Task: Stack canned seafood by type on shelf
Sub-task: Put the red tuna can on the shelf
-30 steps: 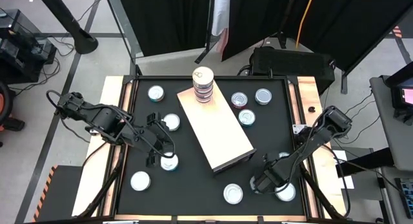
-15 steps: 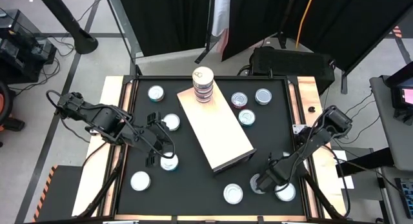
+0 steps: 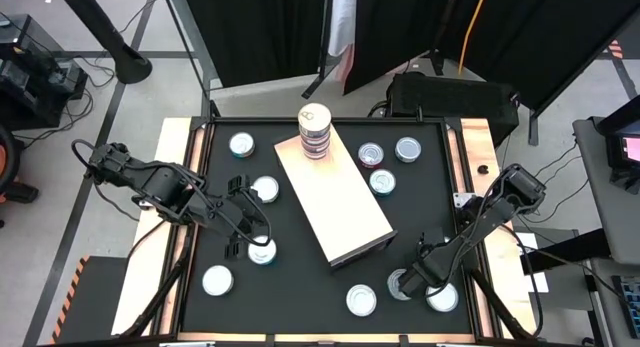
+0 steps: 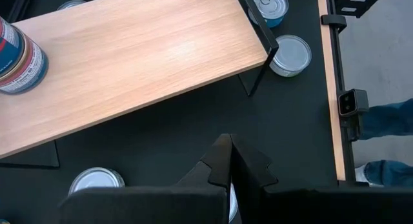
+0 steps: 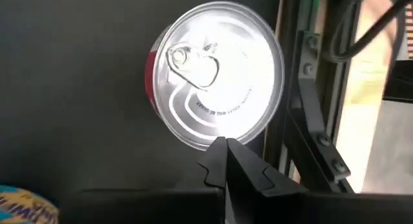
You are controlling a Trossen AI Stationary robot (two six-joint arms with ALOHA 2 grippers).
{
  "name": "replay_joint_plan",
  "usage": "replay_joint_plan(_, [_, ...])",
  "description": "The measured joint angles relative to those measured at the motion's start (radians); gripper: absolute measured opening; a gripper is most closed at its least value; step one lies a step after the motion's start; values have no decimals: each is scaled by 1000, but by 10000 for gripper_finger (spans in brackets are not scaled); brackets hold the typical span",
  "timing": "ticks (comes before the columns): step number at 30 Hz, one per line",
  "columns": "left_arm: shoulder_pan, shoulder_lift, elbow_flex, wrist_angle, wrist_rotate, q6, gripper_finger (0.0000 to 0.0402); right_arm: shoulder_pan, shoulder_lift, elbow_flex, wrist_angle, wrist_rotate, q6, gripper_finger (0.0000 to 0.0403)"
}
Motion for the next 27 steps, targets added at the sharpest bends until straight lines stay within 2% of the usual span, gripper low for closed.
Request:
replay_joint_plan(6, [0, 0, 0, 1, 0, -1, 10, 3, -4, -63, 143, -17, 28, 0])
replay_joint_plan(16, [-4, 0, 0, 0, 26, -27, 10, 22, 2, -65, 291, 9, 56, 0])
replay_joint_plan(27, [-4, 0, 0, -2, 25, -19, 10, 33, 1, -1, 214, 14, 62, 0])
